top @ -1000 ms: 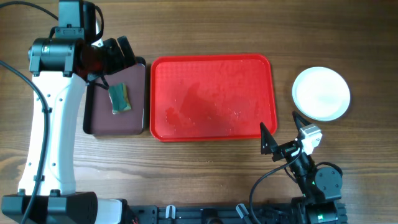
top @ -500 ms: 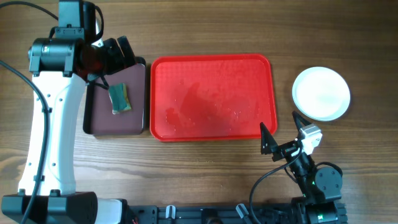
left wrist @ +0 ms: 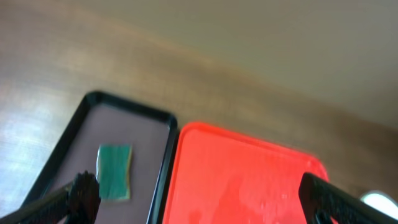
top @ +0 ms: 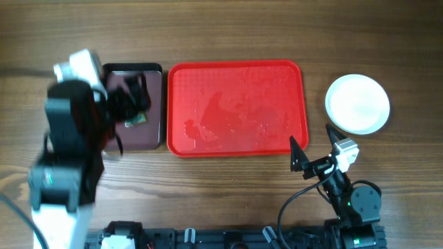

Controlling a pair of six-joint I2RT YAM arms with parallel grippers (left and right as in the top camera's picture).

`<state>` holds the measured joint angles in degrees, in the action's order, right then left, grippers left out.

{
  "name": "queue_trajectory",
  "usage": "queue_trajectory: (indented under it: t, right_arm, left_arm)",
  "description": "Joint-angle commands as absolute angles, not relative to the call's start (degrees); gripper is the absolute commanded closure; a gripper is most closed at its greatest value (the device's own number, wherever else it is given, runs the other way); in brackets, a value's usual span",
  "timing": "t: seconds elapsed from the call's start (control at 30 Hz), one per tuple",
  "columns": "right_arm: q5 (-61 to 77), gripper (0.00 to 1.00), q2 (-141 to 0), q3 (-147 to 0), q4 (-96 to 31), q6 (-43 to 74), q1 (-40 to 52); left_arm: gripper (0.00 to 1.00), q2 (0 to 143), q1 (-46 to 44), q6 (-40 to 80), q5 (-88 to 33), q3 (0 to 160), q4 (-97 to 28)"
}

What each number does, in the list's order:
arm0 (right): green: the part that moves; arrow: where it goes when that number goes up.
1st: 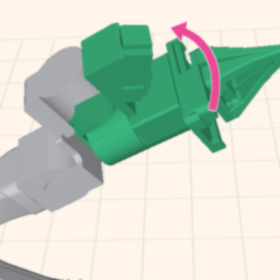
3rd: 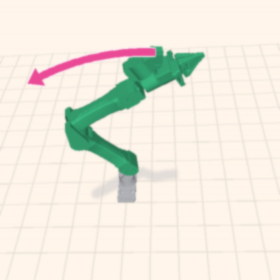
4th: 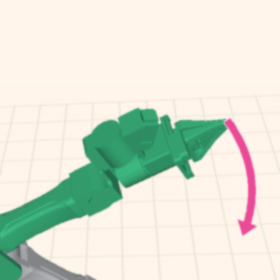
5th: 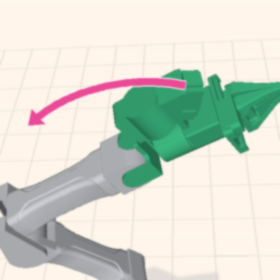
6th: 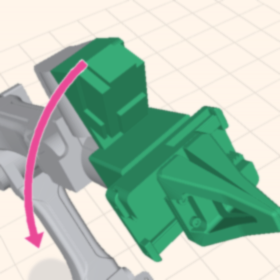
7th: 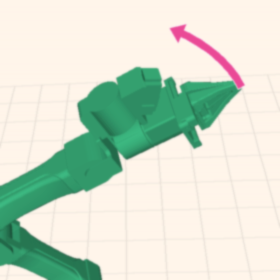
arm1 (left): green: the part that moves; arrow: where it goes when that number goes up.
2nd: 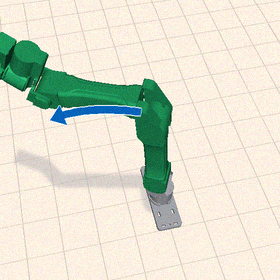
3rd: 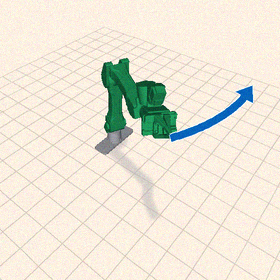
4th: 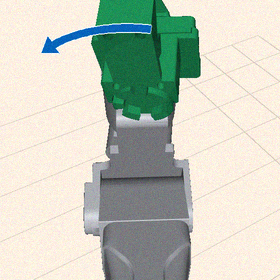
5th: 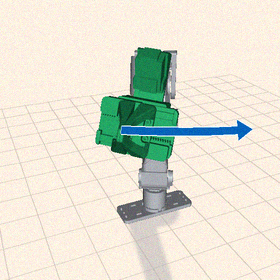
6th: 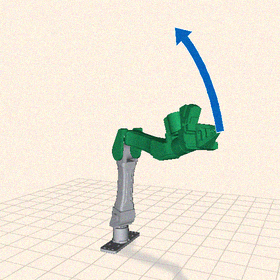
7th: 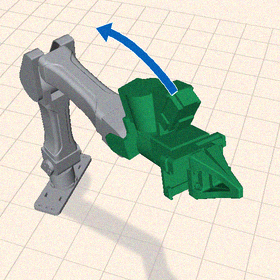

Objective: Clean dirty plates on tray and stack at the side

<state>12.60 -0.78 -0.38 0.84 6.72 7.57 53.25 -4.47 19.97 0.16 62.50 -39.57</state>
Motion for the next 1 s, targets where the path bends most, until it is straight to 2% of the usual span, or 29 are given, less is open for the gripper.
queue_trajectory:
  t: [0.0,0.27,0.5,0.63,0.83,0.97]
  right_arm:
    - [11.75,0.0,-0.27,-0.3,0.97,6.07,7.86]
    - [11.77,0.0,-0.25,-0.3,0.97,6.11,7.86]
    - [11.75,0.0,-0.27,-0.3,0.97,6.09,7.88]
    - [11.75,0.0,-0.25,-0.3,0.95,6.07,7.86]
    - [11.77,0.0,-0.27,-0.3,0.97,6.09,7.88]
    - [11.77,0.0,-0.27,-0.3,0.95,6.09,7.86]
  left_arm:
    - [0.0,40.42,-4.62,19.22,0.64,47.0,-30.76]
    - [0.0,20.36,-4.62,19.22,0.49,22.02,-12.29]
    - [0.0,10.66,-4.6,13.67,0.49,10.0,-0.38]
    - [0.0,7.38,-4.56,9.26,0.49,6.87,0.89]
    - [0.0,1.69,-2.02,9.19,0.49,1.37,0.69]
    - [0.0,0.16,-0.86,9.19,0.23,0.32,-3.46]
